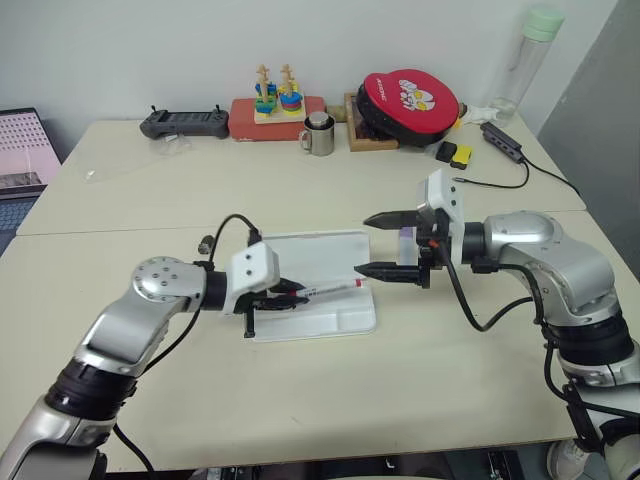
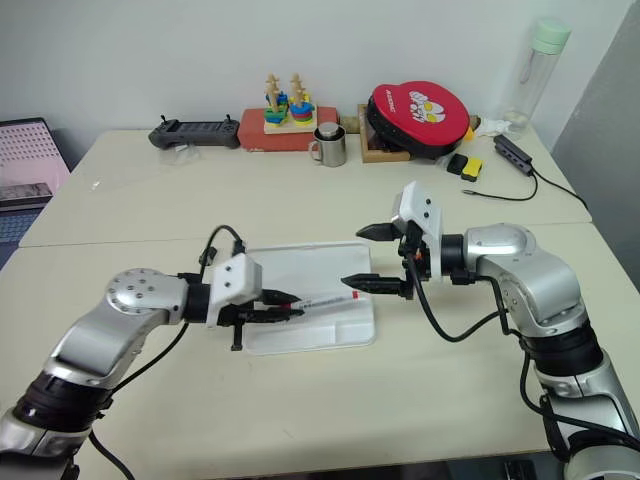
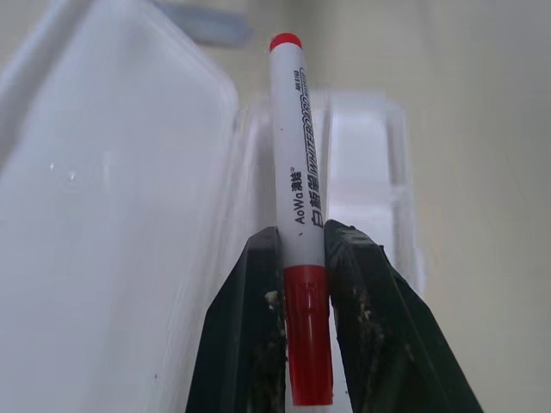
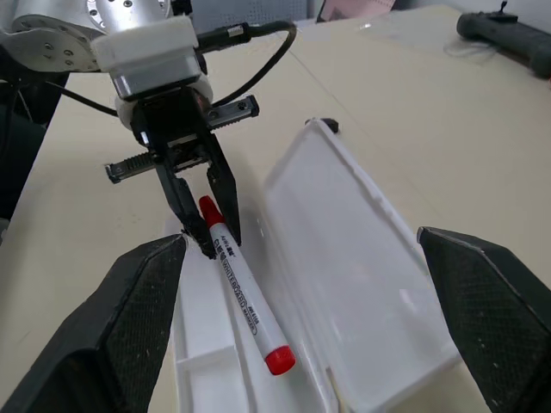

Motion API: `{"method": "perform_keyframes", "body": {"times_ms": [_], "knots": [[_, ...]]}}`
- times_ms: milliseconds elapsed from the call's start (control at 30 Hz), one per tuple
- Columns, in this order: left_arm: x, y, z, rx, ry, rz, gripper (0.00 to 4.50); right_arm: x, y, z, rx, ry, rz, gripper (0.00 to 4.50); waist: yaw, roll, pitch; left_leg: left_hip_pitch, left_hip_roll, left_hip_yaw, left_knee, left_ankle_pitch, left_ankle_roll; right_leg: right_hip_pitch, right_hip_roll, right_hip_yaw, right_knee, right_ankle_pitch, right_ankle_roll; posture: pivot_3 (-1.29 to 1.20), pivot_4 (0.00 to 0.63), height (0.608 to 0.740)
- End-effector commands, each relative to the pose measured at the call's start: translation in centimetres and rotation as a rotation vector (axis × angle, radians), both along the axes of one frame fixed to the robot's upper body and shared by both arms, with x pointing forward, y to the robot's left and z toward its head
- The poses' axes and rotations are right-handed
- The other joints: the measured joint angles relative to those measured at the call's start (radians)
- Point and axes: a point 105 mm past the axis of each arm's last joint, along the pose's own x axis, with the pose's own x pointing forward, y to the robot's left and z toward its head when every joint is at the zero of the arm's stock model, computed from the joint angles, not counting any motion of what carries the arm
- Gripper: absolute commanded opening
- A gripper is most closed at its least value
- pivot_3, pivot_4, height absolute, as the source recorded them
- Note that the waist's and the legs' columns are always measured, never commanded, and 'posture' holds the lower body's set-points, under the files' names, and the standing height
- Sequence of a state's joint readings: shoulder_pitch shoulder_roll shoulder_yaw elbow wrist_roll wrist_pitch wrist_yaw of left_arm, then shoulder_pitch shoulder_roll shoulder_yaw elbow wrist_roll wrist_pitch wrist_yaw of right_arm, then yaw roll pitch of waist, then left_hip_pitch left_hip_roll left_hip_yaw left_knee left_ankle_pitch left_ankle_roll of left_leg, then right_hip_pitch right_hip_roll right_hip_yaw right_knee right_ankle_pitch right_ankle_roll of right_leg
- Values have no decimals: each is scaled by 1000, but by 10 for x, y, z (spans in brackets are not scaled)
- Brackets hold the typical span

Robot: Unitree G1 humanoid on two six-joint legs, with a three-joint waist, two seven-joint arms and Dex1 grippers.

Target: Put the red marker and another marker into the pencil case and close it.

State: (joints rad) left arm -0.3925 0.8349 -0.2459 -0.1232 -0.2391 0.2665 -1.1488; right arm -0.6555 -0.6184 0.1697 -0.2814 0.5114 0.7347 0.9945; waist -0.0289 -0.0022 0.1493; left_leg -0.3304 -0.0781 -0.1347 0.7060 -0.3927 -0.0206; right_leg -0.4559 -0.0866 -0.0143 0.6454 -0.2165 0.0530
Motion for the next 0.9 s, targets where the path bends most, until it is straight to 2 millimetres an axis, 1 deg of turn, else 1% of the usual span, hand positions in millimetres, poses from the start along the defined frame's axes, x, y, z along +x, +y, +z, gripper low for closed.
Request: {"method": "perform_keyframes", "body": {"times_ms": [33,167,233,300,333,367,400,467,500,533,567,600,667,733,767,800,900], "knots": [[4,-1,1,37,-46,-50,432,-6,1,7,-6,-46,0,4500,0,0,0,0,0,0,0,0,0,0,0,0,0,0,0,0,150,740],[12,-6,0,39,-74,-54,432,-9,-3,2,-7,-28,-34,4500,3,0,0,-1,0,-1,1,0,0,0,0,0,0,0,0,0,150,740],[14,-8,0,30,-71,-51,1139,-10,-3,1,-3,-22,-45,4500,4,0,0,-1,-1,-1,1,0,0,0,0,0,0,0,0,0,150,740],[15,-8,1,24,-73,-45,1489,-10,-4,0,2,-17,-54,4500,3,0,0,-1,-1,0,1,0,0,0,0,0,0,0,1,0,150,740],[15,-9,0,24,-69,-46,1826,-11,-5,-1,4,-14,-58,4500,3,0,0,-1,-1,0,1,0,0,0,0,0,0,0,1,0,150,740],[15,-9,0,22,-65,-48,1909,-11,-5,-1,5,-11,-61,4500,2,0,0,-1,-1,0,1,0,0,0,0,0,0,0,1,0,150,740],[14,-9,0,21,-62,-50,2195,-11,-5,-1,6,-10,-63,4500,3,0,0,-1,0,-1,1,0,0,0,0,0,0,0,1,0,150,740],[14,-10,1,16,-70,-52,2590,-6,-8,-1,14,-13,-97,4500,2,0,0,-1,-1,0,1,0,0,0,0,0,0,0,1,0,150,740],[16,-11,3,3,-87,-51,2714,0,-11,-1,16,-20,-141,4500,3,0,0,-1,-1,0,1,0,0,0,0,0,0,0,1,0,150,740],[17,-15,8,-27,-101,-48,2987,10,-17,-2,11,-23,-208,4500,4,0,0,-1,-1,0,1,0,0,0,0,0,0,0,1,0,150,740],[18,-18,15,-64,-113,-45,3139,20,-24,-4,3,-22,-282,4500,5,0,0,-1,-1,0,1,0,0,0,0,0,0,0,1,0,150,740],[19,-21,19,-88,-119,-43,3363,27,-29,-5,-4,-20,-329,4500,6,0,0,-1,-1,-1,2,0,0,0,0,0,0,0,1,0,150,740],[25,-34,40,-226,-145,-4,3745,53,-53,-12,-18,13,-541,4500,7,0,0,-1,-1,-1,3,0,0,1,0,0,0,0,1,0,150,740],[28,-45,54,-338,-156,29,4160,70,-73,-18,-13,60,-704,4500,9,-1,0,-2,-1,-1,4,0,0,0,0,0,1,1,1,0,150,740],[28,-49,59,-384,-144,43,4397,74,-78,-21,-5,78,-762,4500,9,-1,0,-3,-1,-1,5,0,0,0,0,0,1,1,1,0,150,740],[29,-52,61,-413,-134,53,4485,77,-80,-22,0,90,-798,4500,8,-1,0,-2,-1,-1,5,0,0,0,0,0,1,1,1,0,150,740],[32,-63,68,-478,-135,86,4485,79,-78,-35,8,145,-906,4500,1,-1,0,-2,-1,0,4,0,0,0,0,1,2,1,1,0,150,740]]}}
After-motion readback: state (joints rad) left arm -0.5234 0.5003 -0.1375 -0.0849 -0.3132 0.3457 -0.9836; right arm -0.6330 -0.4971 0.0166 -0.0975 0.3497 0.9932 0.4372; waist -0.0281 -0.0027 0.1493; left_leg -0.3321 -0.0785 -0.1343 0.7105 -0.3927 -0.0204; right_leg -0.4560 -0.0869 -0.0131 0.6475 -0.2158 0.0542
